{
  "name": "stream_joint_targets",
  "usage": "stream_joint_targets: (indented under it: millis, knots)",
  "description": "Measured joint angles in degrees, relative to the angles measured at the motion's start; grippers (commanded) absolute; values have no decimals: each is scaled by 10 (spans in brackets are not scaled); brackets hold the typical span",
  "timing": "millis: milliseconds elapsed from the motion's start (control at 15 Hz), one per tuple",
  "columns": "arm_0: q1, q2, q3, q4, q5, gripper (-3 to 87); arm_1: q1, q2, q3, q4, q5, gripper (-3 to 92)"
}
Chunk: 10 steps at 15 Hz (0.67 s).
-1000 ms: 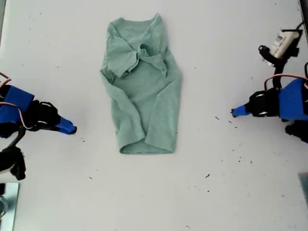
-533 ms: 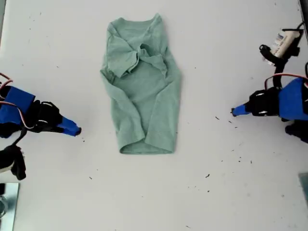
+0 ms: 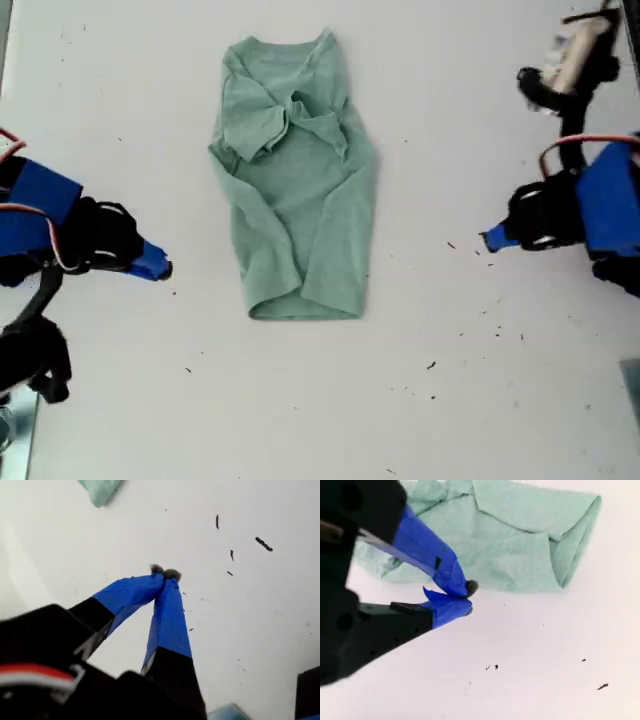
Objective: Fold t shirt
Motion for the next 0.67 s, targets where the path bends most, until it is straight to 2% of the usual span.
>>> stream_joint_targets:
  millis: [133,200,267,333,400,467,667]
  knots:
    - [13,-229,-285,131,37,-2,-26,-181,-205,46,3,-19]
    - [17,-318,-398,156,56,-2,-33,-253,-291,66,4,-5]
    - [17,-362,-449,163,70,10,-38,-299,-349,71,3,127]
    - [17,-380,-469,166,86,220,-38,-345,-395,73,-10,209]
    - [17,-383,-481,166,101,316,-38,-381,-425,69,-23,245]
    - [17,-389,-486,166,123,336,-38,-407,-444,58,-34,335]
    - [8,-424,-487,159,163,353,-33,-490,-481,44,-69,336]
